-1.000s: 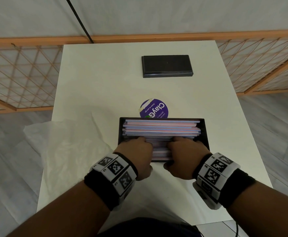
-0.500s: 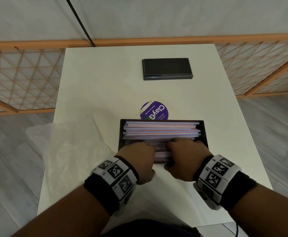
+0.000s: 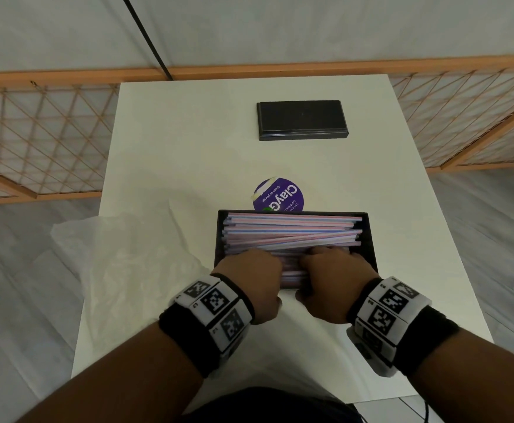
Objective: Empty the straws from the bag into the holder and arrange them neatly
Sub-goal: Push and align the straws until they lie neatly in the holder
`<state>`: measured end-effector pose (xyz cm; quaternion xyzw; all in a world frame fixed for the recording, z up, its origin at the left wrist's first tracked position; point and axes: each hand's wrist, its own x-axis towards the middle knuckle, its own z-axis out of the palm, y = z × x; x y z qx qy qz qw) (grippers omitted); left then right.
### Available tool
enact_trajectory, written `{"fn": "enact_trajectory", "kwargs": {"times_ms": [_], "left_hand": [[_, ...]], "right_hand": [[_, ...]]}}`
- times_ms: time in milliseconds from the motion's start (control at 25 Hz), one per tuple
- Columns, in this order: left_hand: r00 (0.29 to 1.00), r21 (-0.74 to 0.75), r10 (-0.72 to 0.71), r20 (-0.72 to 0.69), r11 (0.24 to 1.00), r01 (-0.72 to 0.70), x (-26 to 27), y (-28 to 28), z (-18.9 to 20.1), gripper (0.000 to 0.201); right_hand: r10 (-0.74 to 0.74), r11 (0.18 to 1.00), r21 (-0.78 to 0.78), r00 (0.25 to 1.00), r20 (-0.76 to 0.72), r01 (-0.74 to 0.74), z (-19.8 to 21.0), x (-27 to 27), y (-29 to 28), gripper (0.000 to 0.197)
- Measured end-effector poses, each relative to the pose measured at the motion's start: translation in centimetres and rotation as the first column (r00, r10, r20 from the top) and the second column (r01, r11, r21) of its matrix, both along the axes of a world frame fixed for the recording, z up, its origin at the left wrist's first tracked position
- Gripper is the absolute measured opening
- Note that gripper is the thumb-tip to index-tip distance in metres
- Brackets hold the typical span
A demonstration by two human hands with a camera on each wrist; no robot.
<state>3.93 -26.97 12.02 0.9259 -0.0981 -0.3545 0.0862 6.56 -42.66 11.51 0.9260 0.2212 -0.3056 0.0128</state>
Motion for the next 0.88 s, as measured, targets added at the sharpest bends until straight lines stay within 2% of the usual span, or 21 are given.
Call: {"fn": "enact_trajectory", "kwargs": {"times_ms": [160,360,640,880], "left_hand": [[0.999,0.022,0.000,-0.037,1.000,0.001,0.1,0.2,-0.9,0.042],[1.000,0.001,0.010,-0.027,1.000,-0.010,0.1,0.3,-0.6,0.041],[0.994,-0.085,0.005,0.108,0.996,0.005,-1.2,0.8,1.0,0.035],[0.999,-0.025,-0.044,0.019,0.999,0.044,-1.1,0.7,-0.4,0.036]], "right_hand": [[0.027,0.999,0.023,0.999,0.029,-0.028,0.8,-0.1,-0.2,0.041],[0.002,1.000,-0.005,0.999,-0.033,-0.002,0.3,0.0,-0.4,0.033],[-0.014,1.000,-0.002,0.999,-0.037,0.014,-0.3,-0.2,-0.5,0.036],[-0.001,0.997,0.075,0.999,0.040,-0.002,0.9,-0.6,-0.9,0.040]]}}
